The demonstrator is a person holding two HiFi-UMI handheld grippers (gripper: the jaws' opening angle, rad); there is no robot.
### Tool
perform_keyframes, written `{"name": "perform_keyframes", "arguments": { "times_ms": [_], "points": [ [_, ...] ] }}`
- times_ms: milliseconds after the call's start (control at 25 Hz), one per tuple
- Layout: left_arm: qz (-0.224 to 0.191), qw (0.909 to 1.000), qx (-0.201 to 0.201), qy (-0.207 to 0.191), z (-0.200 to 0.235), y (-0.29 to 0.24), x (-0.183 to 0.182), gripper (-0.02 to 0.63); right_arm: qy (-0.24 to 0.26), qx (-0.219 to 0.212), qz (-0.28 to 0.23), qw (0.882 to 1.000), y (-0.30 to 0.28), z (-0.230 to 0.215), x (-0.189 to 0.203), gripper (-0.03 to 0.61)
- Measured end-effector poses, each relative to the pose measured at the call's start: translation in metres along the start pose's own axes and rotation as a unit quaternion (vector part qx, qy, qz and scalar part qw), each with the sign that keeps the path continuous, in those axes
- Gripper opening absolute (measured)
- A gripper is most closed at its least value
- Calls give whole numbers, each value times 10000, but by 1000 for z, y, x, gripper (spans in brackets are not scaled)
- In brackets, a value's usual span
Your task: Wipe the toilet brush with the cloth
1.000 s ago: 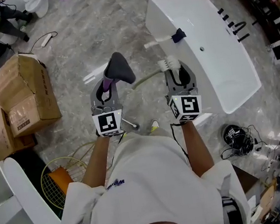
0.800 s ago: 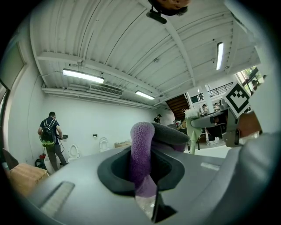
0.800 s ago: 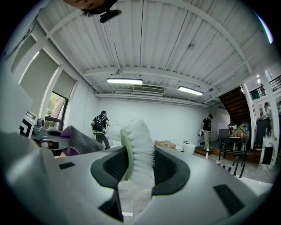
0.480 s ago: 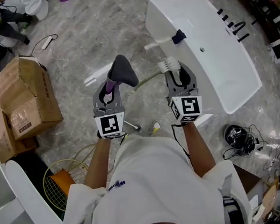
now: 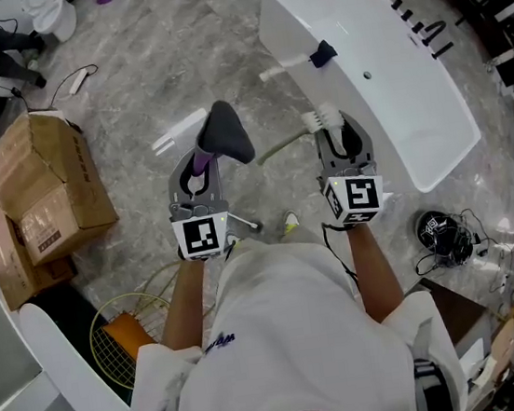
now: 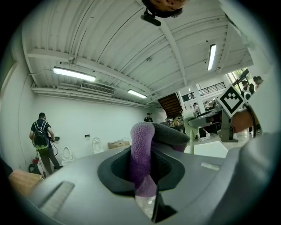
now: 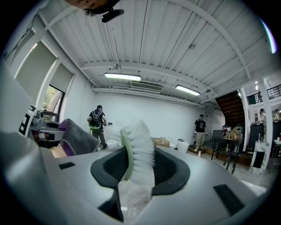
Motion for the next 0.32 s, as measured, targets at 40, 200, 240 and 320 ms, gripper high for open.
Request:
{"name": "perform_keyframes", "arguments": {
  "times_ms": [40,200,240,320],
  "points": [
    [41,10000,40,5,1,1,3,51,9,16,18,10000,1,1,0,150],
    [129,9997,199,46,9,10,14,54,24,50,87,9999,-2,10,1,150],
    [120,9997,220,73,12,12,16,54,16,59,104,9999,-4,13,2,150],
    [110,9995,268,121,20,17,21,55,1,77,139,9999,-7,21,3,150]
  ]
}}
Point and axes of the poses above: the fingertips, and each gripper's own axes: y backward along the fingers, z to its left, x out of its underside, the point moved 4 cm from there along y, backward along the fingers, and after that the axes turned 12 degrees about z, right-handed, at the moved point
